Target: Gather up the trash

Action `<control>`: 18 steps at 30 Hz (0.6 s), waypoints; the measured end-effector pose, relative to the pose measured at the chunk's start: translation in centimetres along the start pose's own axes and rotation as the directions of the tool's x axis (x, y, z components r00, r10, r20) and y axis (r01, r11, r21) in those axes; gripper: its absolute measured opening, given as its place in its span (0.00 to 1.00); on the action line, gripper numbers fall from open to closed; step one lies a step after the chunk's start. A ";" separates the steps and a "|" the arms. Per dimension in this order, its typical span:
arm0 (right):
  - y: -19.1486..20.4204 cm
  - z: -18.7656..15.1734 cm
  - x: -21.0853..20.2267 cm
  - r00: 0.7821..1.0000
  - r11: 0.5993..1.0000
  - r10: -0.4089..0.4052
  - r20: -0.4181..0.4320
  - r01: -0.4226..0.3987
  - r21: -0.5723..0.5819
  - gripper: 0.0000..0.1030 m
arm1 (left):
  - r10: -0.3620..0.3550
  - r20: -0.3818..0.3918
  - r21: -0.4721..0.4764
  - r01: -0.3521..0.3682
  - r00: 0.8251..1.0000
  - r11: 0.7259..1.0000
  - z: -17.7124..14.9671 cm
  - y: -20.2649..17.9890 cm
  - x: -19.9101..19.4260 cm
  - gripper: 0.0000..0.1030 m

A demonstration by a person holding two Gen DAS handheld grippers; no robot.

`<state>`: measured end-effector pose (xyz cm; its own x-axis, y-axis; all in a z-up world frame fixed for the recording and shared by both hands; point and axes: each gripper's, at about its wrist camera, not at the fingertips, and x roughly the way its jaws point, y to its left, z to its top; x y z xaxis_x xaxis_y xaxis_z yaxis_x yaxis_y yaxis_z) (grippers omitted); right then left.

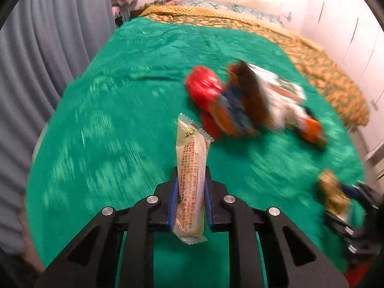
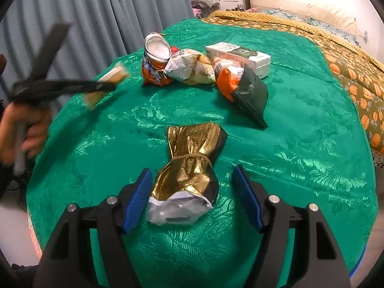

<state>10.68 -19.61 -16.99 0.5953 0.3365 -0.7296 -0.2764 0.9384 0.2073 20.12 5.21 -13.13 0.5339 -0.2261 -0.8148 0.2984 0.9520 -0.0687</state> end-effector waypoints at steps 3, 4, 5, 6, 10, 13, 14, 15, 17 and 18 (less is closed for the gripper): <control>0.0 0.0 0.0 1.000 1.000 0.002 0.000 -0.002 0.001 0.66 | -0.037 -0.003 -0.010 0.037 0.999 0.999 -3.8 -2.4 -1.9 0.18; 0.0 0.0 0.0 1.000 1.000 0.002 0.000 -0.002 0.000 0.67 | -0.048 -0.007 -0.012 0.048 0.999 0.999 -4.9 -3.1 -2.2 0.18; 0.0 0.0 0.0 1.000 1.000 0.003 -0.002 -0.003 -0.002 0.67 | -0.057 -0.010 -0.014 0.057 0.998 0.998 -5.7 -3.6 -2.4 0.19; 0.0 0.0 0.0 1.000 1.000 0.004 -0.003 -0.004 -0.004 0.67 | -0.062 -0.012 -0.014 0.061 0.998 0.998 -6.6 -4.1 -2.6 0.19; -0.4 -0.1 -0.3 0.999 0.999 0.042 -0.003 -0.042 0.012 0.69 | -0.055 -0.003 -0.007 0.055 0.998 0.998 -8.7 -4.9 -3.0 0.51; -0.7 -0.3 -0.8 0.997 0.997 0.070 -0.021 -0.070 0.023 0.73 | -0.060 0.000 -0.001 0.060 0.998 0.998 -9.4 -4.6 -3.4 0.63; -0.7 -0.4 -1.0 0.997 0.997 0.067 -0.031 -0.066 0.026 0.73 | -0.059 -0.001 0.006 0.059 0.998 0.998 -9.5 -4.5 -3.5 0.65; -0.6 -0.4 -1.1 0.997 0.997 0.067 -0.041 -0.066 0.031 0.73 | -0.060 0.001 0.013 0.060 0.998 0.998 -9.5 -4.3 -3.6 0.67; -0.4 0.0 -1.2 0.995 0.997 0.072 -0.070 -0.069 0.044 0.73 | -0.060 0.005 0.043 0.060 0.998 0.997 -9.2 -4.4 -3.8 0.69; -0.3 0.2 -1.1 0.994 0.997 0.069 -0.079 -0.066 0.046 0.73 | -0.059 0.002 0.059 0.059 0.998 0.997 -9.0 -4.6 -3.8 0.69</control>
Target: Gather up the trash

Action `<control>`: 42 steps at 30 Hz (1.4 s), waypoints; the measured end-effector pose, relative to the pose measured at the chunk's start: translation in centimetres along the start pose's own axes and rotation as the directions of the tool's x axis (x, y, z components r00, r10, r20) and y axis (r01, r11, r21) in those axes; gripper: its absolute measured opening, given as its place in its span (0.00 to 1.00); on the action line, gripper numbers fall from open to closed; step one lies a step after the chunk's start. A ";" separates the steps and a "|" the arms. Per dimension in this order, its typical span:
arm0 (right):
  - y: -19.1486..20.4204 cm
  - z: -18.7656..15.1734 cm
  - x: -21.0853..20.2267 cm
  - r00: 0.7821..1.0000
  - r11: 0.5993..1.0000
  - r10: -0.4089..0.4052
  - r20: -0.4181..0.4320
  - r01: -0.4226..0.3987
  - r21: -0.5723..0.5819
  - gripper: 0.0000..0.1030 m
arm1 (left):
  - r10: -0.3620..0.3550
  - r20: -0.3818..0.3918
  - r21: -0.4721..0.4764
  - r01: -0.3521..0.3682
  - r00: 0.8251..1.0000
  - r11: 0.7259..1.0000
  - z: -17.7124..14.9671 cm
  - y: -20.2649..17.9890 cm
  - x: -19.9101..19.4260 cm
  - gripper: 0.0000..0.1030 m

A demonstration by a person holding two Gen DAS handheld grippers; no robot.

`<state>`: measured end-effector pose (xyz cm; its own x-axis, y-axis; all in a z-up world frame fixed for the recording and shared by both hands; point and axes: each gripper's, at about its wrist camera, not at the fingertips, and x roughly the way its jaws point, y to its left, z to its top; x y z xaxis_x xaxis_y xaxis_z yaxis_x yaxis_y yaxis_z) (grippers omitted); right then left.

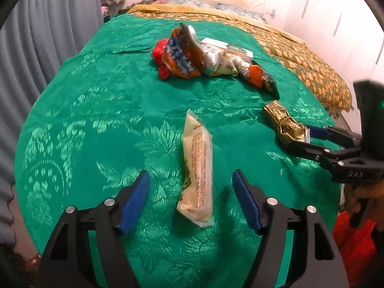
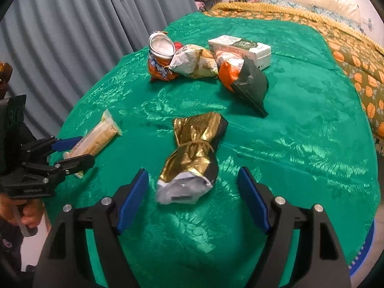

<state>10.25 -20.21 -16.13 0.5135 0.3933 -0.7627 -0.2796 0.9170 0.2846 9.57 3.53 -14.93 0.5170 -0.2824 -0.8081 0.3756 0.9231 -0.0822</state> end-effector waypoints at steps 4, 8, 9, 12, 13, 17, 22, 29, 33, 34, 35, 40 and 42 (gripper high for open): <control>1.4 1.4 1.2 0.998 0.998 -0.050 -0.050 0.048 -0.028 0.73 | 0.025 -0.028 0.059 -0.023 0.999 0.998 0.8 -1.0 1.0 0.69; 2.4 2.3 2.6 0.989 0.989 -0.129 -0.073 0.123 -0.085 0.62 | 0.047 -0.045 0.053 -0.045 0.998 0.998 1.2 -1.0 1.7 0.55; 2.5 2.3 2.8 0.986 0.986 -0.147 -0.079 0.139 -0.094 0.57 | 0.057 -0.045 0.054 -0.054 0.997 0.997 1.2 -1.0 1.7 0.45; 2.2 2.2 2.0 0.988 0.988 -0.142 -0.059 0.138 -0.075 0.44 | 0.061 -0.048 0.053 -0.058 0.997 0.997 1.3 -0.9 1.6 0.18; 2.1 2.2 1.6 0.989 0.989 -0.138 -0.048 0.134 -0.067 0.43 | 0.056 -0.045 0.045 -0.054 0.997 0.998 1.3 -0.8 1.4 0.17; 1.7 1.9 -0.6 0.994 0.993 -0.113 -0.008 0.113 -0.045 0.43 | 0.029 -0.030 0.022 -0.029 0.999 0.999 1.1 -0.9 0.8 0.16; 0.9 1.2 -2.9 0.997 0.997 -0.072 0.025 0.072 -0.004 0.43 | -0.031 0.006 0.019 0.031 0.999 0.999 1.0 -2.5 -0.6 0.15; -1.0 0.0 -4.8 0.998 0.998 -0.042 0.046 0.040 0.052 0.43 | -0.111 0.027 0.036 0.110 0.993 0.993 1.5 -6.3 -1.2 0.15; -2.2 -0.7 -5.9 0.998 0.997 -0.040 0.055 0.036 0.074 0.43 | -0.135 0.017 0.058 0.133 0.991 0.989 1.7 -8.7 -0.6 0.15; -2.5 -0.9 -6.1 0.998 0.996 -0.042 0.057 0.038 0.077 0.43 | -0.143 0.013 0.062 0.142 0.990 0.988 1.8 -9.3 -0.4 0.15; -2.8 -1.2 -6.4 0.997 0.996 -0.044 0.059 0.039 0.080 0.43 | -0.153 0.011 0.064 0.152 0.988 0.986 1.9 -9.9 -0.3 0.15; -5.1 -2.2 -8.5 0.996 0.993 -0.057 0.075 0.049 0.109 0.43 | -0.203 0.005 0.104 0.201 0.979 0.974 2.7 -13.8 0.1 0.15; -6.8 -2.6 -9.9 0.993 0.989 -0.075 0.086 0.063 0.135 0.43 | -0.219 -0.001 0.124 0.217 0.976 0.968 3.1 -15.3 0.3 0.15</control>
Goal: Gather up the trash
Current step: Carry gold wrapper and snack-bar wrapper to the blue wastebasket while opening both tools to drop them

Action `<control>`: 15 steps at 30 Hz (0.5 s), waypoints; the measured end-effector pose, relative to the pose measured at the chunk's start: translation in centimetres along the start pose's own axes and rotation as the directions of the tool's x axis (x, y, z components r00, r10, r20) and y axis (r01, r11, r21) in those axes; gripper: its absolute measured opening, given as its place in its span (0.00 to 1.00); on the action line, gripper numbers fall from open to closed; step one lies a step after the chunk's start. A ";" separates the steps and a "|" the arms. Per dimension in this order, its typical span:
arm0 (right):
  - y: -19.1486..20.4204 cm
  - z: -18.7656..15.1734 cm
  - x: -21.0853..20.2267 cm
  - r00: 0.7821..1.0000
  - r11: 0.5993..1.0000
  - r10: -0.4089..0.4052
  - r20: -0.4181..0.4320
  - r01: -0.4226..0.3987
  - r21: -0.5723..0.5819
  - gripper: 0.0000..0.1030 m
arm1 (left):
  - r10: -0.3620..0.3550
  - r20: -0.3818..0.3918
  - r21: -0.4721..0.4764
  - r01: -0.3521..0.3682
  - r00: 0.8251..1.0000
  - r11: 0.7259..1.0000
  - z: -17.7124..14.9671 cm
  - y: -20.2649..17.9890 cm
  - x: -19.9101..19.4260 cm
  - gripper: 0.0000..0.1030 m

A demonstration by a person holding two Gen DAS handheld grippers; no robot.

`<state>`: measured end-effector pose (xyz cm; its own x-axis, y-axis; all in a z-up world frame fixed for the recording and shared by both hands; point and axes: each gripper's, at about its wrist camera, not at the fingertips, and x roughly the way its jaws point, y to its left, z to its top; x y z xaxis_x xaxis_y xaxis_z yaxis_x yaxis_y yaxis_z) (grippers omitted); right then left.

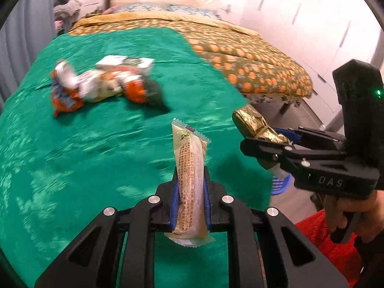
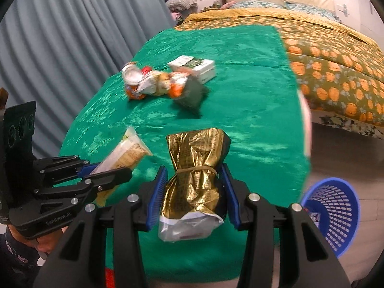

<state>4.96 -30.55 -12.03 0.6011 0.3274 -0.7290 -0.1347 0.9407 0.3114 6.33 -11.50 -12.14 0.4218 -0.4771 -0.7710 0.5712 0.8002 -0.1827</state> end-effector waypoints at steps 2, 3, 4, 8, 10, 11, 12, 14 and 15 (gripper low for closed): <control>-2.2 -0.1 -1.4 0.999 0.999 -0.035 0.014 0.034 0.021 0.43 | -0.025 -0.006 0.029 0.025 1.000 0.999 0.8 -2.0 0.8 0.15; -3.5 -0.2 -2.2 0.998 0.998 -0.060 0.019 0.060 0.028 0.43 | -0.036 -0.009 0.038 0.036 0.999 0.999 1.0 -2.8 1.1 0.15; -4.6 -0.3 -2.8 0.996 0.996 -0.084 0.020 0.083 0.034 0.43 | -0.056 -0.014 0.055 0.057 0.998 0.997 1.5 -4.2 1.6 0.15; -10.2 -0.9 -5.3 0.982 0.980 -0.191 0.009 0.190 0.067 0.43 | -0.111 -0.036 0.108 0.114 0.993 0.988 2.9 -8.8 3.5 0.15; -12.6 -1.0 -6.1 0.973 0.970 -0.230 0.001 0.229 0.078 0.43 | -0.136 -0.053 0.123 0.141 0.989 0.982 3.4 -11.2 4.7 0.15; -14.0 -1.2 -6.5 0.969 0.965 -0.248 -0.003 0.247 0.089 0.43 | -0.150 -0.063 0.131 0.157 0.987 0.979 3.7 -12.6 5.5 0.15; -15.6 -1.3 -6.9 0.964 0.959 -0.265 -0.006 0.265 0.102 0.43 | -0.158 -0.074 0.140 0.167 0.985 0.976 4.0 -13.9 6.4 0.15; -17.6 -1.8 -7.4 0.958 0.951 -0.287 -0.009 0.286 0.119 0.43 | -0.174 -0.095 0.149 0.187 0.980 0.971 4.3 -16.1 8.1 0.15; -18.9 -2.2 -7.6 0.956 0.947 -0.294 -0.012 0.293 0.131 0.43 | -0.182 -0.110 0.152 0.197 0.977 0.968 4.4 -17.4 9.2 0.15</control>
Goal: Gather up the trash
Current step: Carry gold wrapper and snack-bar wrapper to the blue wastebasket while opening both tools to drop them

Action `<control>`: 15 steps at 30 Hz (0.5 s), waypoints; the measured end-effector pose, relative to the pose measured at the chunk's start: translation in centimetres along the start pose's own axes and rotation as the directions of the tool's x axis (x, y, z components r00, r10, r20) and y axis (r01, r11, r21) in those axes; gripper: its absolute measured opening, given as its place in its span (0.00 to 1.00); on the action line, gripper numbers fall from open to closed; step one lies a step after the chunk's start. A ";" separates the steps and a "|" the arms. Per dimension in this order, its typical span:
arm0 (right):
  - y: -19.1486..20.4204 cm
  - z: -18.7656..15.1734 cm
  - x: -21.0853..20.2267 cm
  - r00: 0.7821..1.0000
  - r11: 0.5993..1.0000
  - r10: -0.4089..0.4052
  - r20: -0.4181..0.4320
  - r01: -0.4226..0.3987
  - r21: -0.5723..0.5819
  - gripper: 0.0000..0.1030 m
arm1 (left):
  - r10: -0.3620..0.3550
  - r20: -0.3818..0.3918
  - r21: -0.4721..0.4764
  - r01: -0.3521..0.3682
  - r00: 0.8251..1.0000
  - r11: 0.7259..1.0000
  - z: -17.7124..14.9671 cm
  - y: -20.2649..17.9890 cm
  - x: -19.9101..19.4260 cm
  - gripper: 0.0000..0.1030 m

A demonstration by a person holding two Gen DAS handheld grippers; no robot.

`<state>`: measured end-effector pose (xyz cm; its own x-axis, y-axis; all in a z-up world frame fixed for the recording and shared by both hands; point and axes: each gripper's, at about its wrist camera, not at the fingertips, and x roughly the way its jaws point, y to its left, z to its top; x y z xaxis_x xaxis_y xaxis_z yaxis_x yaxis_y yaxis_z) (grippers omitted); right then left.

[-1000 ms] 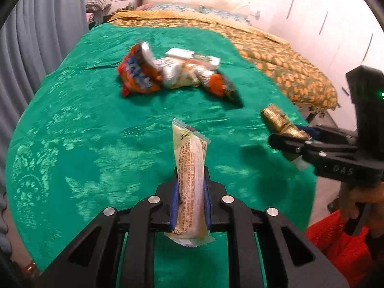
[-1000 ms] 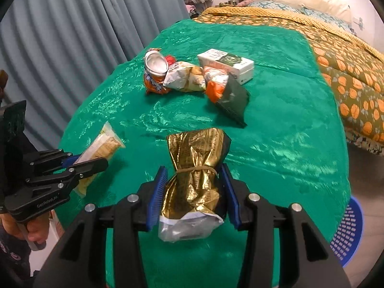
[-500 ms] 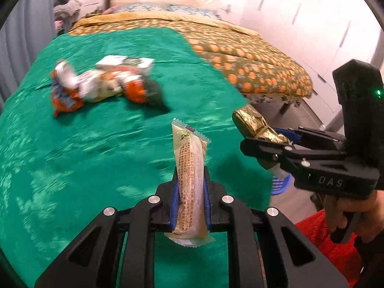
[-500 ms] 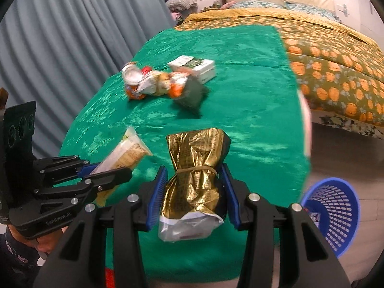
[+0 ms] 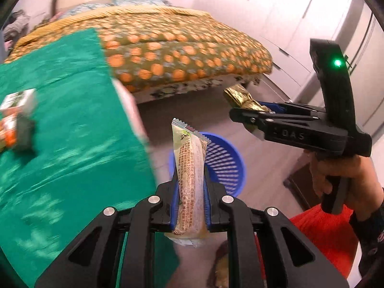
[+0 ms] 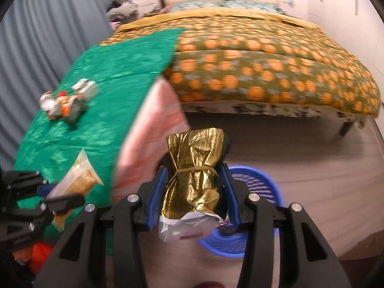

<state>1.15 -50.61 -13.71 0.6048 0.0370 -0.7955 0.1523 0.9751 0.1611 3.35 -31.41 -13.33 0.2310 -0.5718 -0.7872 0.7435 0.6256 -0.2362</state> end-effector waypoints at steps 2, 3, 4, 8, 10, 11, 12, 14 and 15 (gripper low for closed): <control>-2.2 -0.7 0.7 1.000 0.999 -0.005 -0.005 0.005 0.036 0.43 | -0.010 -0.020 0.006 0.010 1.000 1.000 0.7 -1.4 2.2 0.15; -3.4 -1.2 1.3 1.000 0.998 -0.010 -0.007 0.010 0.060 0.43 | -0.013 -0.031 0.012 0.013 0.999 1.000 1.1 -2.2 3.6 0.15; -4.2 -1.7 1.5 1.000 0.997 -0.013 -0.009 0.013 0.076 0.43 | -0.013 -0.042 0.016 0.014 0.999 1.000 1.4 -2.9 4.9 0.15; -7.3 -3.3 3.5 0.999 0.989 -0.008 -0.049 0.015 0.145 0.43 | -0.012 -0.079 0.021 0.014 0.997 1.000 2.0 -4.3 9.6 0.16; -8.3 -3.5 3.8 0.999 0.987 -0.007 -0.053 0.015 0.157 0.43 | -0.014 -0.099 0.009 0.015 0.995 1.000 2.2 -4.5 12.0 0.16; -8.9 -3.5 4.0 0.999 0.985 -0.005 -0.051 0.014 0.170 0.43 | -0.016 -0.109 0.000 0.016 0.994 1.000 2.2 -4.4 13.1 0.16; -9.5 -3.6 4.1 0.999 0.983 0.000 -0.047 0.008 0.186 0.43 | -0.015 -0.116 -0.007 0.015 0.993 1.000 2.2 -4.4 13.9 0.16; -10.6 -3.8 4.3 0.999 0.977 0.006 -0.041 0.003 0.213 0.43 | -0.020 -0.137 -0.023 0.017 0.990 1.000 2.2 -4.2 15.8 0.16; -11.1 -3.9 4.4 0.999 0.974 0.008 -0.038 0.001 0.226 0.43 | -0.019 -0.142 -0.025 0.016 0.990 1.000 2.3 -4.1 16.5 0.16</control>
<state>-0.93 -60.43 -21.28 0.5756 0.0530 -0.8160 0.3255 0.9006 0.2880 5.53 -44.63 -24.07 0.1252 -0.5023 -0.8556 0.7313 0.6295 -0.2626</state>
